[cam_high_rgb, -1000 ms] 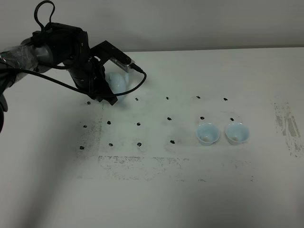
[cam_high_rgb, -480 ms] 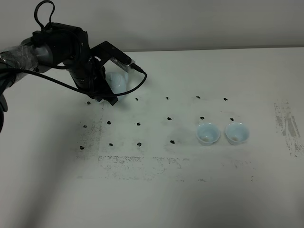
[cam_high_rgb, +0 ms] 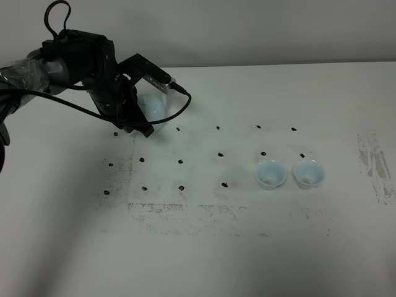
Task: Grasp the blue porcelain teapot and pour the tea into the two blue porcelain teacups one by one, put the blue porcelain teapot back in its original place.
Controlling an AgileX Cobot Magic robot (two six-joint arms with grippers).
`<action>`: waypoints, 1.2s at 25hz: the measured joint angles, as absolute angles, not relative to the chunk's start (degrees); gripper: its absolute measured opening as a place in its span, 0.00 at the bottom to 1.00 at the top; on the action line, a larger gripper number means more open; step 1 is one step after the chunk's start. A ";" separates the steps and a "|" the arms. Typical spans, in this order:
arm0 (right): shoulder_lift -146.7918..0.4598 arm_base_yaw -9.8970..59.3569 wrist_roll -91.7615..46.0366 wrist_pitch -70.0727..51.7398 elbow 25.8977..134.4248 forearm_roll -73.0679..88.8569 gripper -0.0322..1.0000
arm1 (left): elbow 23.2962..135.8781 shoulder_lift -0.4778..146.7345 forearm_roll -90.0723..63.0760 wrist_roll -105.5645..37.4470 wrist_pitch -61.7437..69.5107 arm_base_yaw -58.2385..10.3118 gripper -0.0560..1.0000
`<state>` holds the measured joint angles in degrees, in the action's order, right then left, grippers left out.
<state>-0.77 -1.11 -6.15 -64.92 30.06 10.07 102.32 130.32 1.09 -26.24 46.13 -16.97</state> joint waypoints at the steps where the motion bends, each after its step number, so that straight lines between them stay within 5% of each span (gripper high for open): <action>1: -0.77 -1.11 -6.15 -64.92 30.06 10.07 0.32 | 102.32 130.32 1.09 -26.24 46.15 -17.02 0.11; 30: -0.77 -1.11 -6.15 -64.92 30.06 10.88 0.32 | 102.32 126.96 0.69 -24.84 46.67 -19.65 0.09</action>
<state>-0.77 -1.11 -6.15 -64.92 30.06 10.88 102.32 126.96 0.69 -24.84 46.67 -19.65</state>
